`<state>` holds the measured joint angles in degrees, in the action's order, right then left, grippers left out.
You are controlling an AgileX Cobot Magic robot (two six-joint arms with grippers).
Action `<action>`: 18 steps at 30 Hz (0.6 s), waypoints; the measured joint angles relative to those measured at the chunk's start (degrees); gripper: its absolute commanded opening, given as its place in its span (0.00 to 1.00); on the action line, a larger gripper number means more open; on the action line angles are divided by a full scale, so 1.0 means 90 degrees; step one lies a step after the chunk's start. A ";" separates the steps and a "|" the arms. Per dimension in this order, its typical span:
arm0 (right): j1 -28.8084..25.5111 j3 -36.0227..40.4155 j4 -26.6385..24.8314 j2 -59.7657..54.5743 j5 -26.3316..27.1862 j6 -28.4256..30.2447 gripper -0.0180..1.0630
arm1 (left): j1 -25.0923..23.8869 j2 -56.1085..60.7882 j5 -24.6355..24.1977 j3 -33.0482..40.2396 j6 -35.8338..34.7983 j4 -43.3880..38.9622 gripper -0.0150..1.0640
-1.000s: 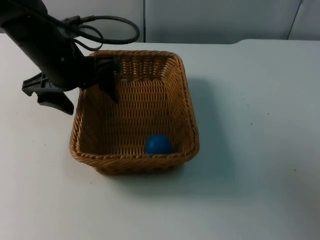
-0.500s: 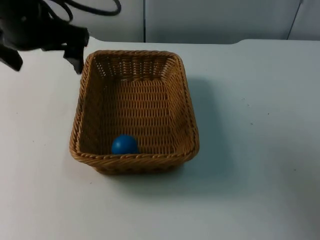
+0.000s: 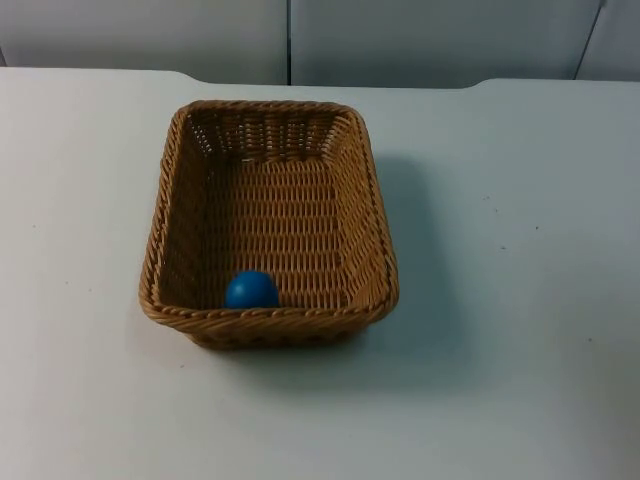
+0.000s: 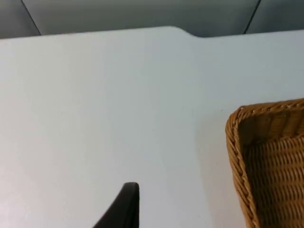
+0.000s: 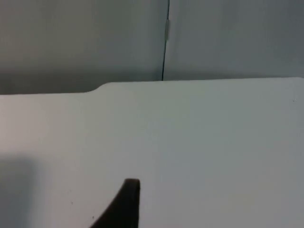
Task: Pick up the basket with the left hand and place the ball into the basket with the right hand.
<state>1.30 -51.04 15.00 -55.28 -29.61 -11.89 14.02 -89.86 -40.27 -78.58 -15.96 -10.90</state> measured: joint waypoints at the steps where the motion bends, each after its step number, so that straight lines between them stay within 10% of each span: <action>1: 0.0000 0.0000 -0.0037 0.0000 0.0080 -0.0031 0.99 | 0.0000 0.0168 -0.0060 0.0000 0.0118 0.0000 0.99; 18: 0.0000 0.0000 -0.0185 0.1145 -0.1168 -0.0006 0.99 | 0.0000 0.3216 -0.0443 0.1862 0.0582 0.0150 0.99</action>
<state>1.30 -51.04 13.33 -44.98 -40.12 -11.94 14.02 -60.92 -44.26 -61.82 -10.72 -9.55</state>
